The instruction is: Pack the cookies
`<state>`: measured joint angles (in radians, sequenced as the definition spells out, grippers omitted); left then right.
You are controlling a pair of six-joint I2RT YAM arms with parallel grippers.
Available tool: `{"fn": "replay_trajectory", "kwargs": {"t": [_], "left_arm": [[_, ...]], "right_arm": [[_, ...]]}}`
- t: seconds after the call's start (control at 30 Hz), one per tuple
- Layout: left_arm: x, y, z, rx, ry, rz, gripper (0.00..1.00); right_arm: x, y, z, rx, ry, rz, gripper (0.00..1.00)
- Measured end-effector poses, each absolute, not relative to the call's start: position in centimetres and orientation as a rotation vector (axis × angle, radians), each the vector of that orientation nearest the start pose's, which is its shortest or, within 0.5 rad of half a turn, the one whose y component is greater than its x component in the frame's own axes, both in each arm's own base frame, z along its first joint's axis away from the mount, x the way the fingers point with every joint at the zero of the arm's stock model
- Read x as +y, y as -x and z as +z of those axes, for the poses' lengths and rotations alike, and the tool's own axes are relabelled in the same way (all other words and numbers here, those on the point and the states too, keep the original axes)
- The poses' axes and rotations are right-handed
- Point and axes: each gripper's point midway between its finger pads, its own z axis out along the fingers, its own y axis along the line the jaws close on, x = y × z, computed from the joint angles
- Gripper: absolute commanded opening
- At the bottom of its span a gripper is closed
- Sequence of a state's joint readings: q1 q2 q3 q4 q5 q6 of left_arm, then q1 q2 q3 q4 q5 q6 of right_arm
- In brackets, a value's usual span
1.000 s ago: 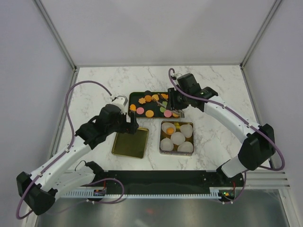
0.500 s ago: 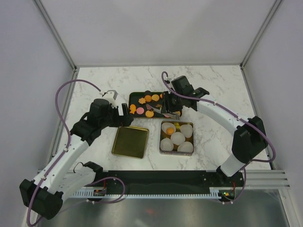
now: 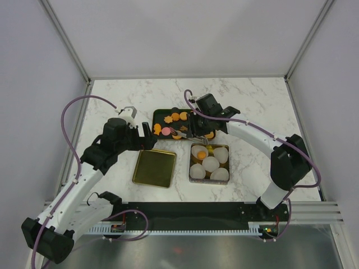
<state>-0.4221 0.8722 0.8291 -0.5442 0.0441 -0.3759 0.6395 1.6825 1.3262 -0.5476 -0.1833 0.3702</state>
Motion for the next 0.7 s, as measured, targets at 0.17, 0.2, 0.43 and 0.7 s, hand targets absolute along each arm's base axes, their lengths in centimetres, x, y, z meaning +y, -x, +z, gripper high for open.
{"fn": "replay_trajectory", "kwargs": {"t": [0.17,0.2,0.43,0.7], "left_arm": [[-13.7,-24.9,19.5,2.2,-0.077,-0.504,1.0],[-13.7,-24.9,19.5,2.2,-0.077,-0.504,1.0],[-13.7,-24.9,19.5,2.2,-0.077,-0.503,1.0],[-13.7,-24.9,19.5,2.2,-0.077,-0.503,1.0]], "right_arm": [[28.9,-30.9,13.0,2.535,0.434,0.635,0.5],[28.9,-30.8,12.9,2.538,0.44,0.633,0.5],[28.8,-30.3,12.5,2.552,0.478,0.617,0.5],[28.3,-29.8,12.0,2.578,0.505,0.59,0.52]]}}
